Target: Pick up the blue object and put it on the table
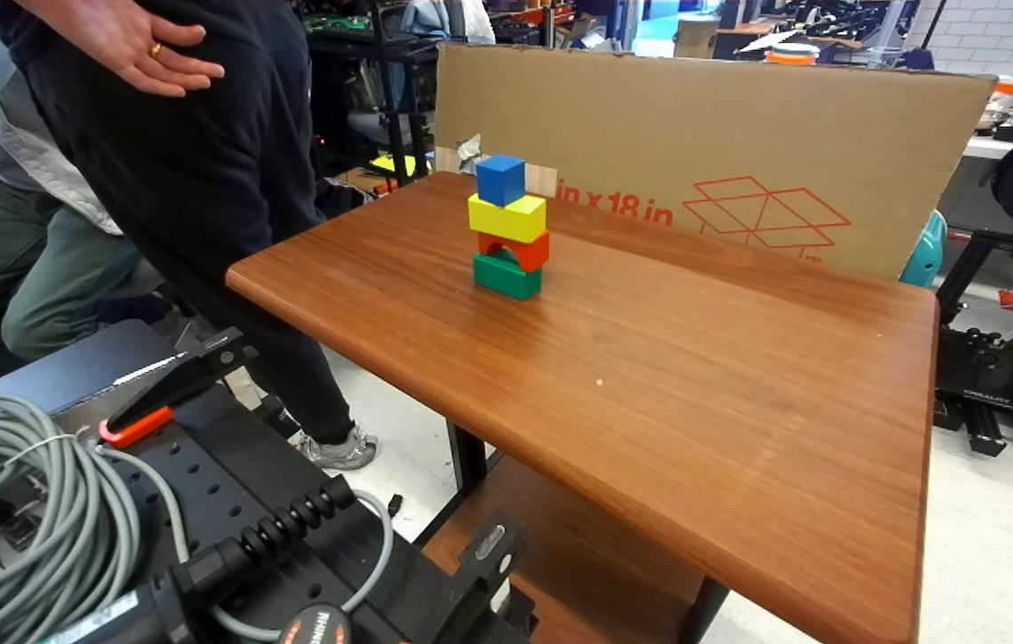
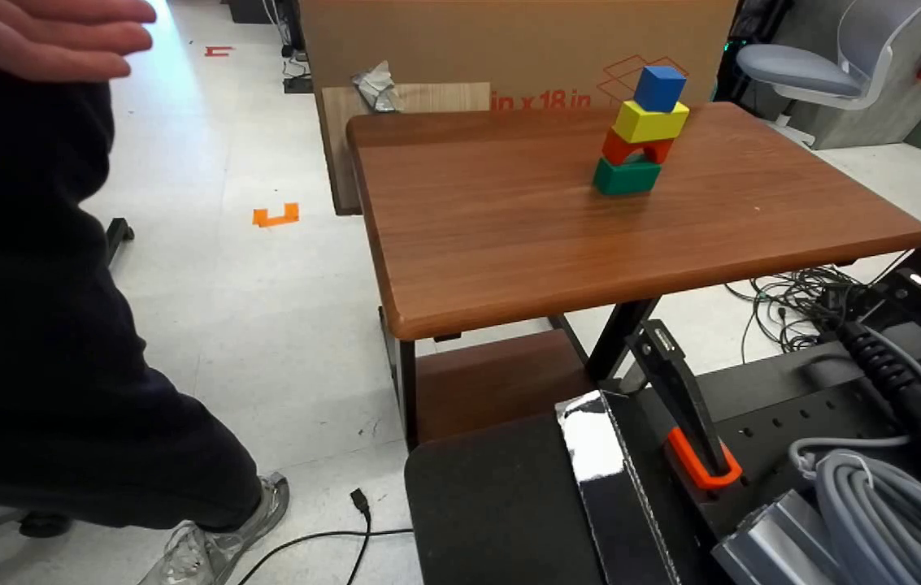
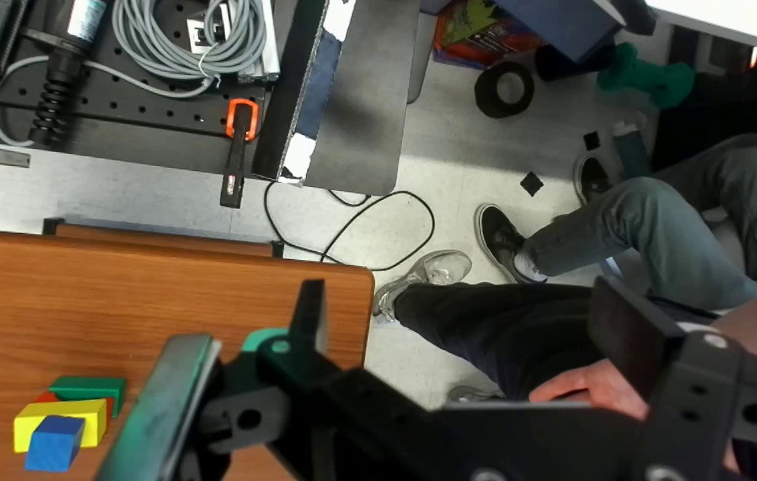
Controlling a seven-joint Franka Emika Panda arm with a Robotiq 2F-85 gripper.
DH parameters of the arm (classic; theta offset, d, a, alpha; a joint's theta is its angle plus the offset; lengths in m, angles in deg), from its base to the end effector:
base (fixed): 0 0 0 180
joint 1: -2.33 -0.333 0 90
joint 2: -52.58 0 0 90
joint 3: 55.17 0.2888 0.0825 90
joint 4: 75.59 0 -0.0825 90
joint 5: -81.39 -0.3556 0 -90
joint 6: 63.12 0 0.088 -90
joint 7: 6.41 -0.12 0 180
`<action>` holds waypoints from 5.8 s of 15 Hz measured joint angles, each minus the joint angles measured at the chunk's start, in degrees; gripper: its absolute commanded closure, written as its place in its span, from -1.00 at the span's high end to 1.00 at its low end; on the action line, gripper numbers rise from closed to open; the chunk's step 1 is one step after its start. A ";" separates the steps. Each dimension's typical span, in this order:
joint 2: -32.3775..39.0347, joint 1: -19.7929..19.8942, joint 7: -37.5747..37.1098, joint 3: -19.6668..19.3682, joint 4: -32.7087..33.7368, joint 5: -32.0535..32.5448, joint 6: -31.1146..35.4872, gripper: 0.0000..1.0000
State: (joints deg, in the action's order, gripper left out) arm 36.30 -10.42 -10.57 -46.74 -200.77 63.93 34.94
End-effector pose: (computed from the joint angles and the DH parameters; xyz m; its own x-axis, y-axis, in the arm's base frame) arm 0.3860 0.1869 0.4638 0.9490 0.2330 -0.2123 0.1834 -0.9559 -0.2293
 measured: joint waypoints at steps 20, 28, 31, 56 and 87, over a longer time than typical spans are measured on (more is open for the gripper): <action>12.80 9.06 3.61 -3.92 -0.27 13.72 18.92 1.00; 16.72 9.34 -7.20 -4.50 -5.50 22.16 33.89 1.00; 18.32 9.40 -8.59 -5.26 -6.68 22.43 37.73 1.00; 34.02 9.54 -8.64 -6.77 -0.73 22.07 45.05 -0.16; 38.51 0.96 -16.84 -3.27 -4.71 22.56 50.92 -0.83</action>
State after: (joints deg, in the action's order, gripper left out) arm 74.82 -9.46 -27.41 -50.01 -205.48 86.49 85.86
